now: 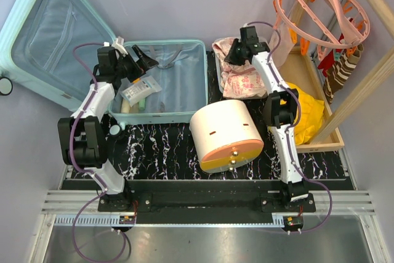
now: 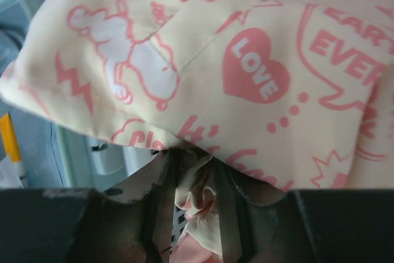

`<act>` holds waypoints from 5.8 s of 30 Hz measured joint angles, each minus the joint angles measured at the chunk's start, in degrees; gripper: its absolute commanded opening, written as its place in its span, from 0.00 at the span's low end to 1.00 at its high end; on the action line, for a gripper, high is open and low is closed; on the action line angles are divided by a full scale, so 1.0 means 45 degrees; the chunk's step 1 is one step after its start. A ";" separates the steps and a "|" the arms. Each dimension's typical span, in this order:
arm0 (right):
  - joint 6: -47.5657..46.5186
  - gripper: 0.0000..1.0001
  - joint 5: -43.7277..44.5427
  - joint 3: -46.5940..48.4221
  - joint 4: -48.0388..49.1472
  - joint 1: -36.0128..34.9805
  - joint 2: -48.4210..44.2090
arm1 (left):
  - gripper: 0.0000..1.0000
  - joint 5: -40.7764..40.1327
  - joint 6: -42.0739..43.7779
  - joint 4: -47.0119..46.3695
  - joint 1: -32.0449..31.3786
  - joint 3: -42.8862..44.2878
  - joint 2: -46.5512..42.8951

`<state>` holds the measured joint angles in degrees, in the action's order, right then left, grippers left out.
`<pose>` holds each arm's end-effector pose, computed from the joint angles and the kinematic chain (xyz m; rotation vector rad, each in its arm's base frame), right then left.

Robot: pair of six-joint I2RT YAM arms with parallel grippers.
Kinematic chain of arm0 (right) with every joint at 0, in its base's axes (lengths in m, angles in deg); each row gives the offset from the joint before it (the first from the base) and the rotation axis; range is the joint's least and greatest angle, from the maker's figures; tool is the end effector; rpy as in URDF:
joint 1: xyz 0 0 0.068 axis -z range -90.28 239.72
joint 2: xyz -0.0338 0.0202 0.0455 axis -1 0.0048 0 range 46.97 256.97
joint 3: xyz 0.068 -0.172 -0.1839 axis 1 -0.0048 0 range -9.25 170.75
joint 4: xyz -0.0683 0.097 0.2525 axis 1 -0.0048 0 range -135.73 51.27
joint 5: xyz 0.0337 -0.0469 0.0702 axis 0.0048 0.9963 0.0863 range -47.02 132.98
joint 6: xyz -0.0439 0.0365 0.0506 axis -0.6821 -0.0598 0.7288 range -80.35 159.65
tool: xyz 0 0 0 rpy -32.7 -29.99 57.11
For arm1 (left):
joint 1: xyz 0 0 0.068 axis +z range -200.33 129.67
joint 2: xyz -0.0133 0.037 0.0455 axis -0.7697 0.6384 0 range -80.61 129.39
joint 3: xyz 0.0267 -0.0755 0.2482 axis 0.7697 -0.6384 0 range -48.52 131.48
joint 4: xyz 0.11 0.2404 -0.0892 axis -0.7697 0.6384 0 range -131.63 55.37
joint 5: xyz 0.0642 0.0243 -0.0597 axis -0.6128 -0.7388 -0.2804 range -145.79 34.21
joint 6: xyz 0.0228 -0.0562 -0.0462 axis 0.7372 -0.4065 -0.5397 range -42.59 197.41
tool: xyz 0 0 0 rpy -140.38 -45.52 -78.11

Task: Open, take out, and arrange the luggage
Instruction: Place the clothes in the bin.

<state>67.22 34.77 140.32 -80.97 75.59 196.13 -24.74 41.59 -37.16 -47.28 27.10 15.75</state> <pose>0.5815 0.1559 0.2124 0.2000 2.3434 0.5317 0.4339 -0.0103 0.2713 -0.3377 2.0317 -0.9037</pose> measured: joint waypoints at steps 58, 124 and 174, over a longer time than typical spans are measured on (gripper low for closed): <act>-0.3366 0.45 0.1394 -1.2735 -0.0918 -0.1156 -1.1351 | 0.99 -0.3580 0.1384 0.2229 0.0083 -0.0685 -0.1666; -0.2662 0.45 0.2710 -0.8699 -0.0330 -0.0189 -0.5275 | 0.99 -0.3638 0.1287 0.2239 0.0083 -0.0860 -0.1996; -0.3196 0.48 0.3546 -0.8699 -0.1389 0.0631 -0.5974 | 0.99 -0.3628 0.1302 0.2084 0.0087 -0.0719 -0.1972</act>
<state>52.84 50.73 101.18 -87.22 78.43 169.25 -41.06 47.45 -27.78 -46.89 23.86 6.88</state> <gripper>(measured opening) 0.438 0.987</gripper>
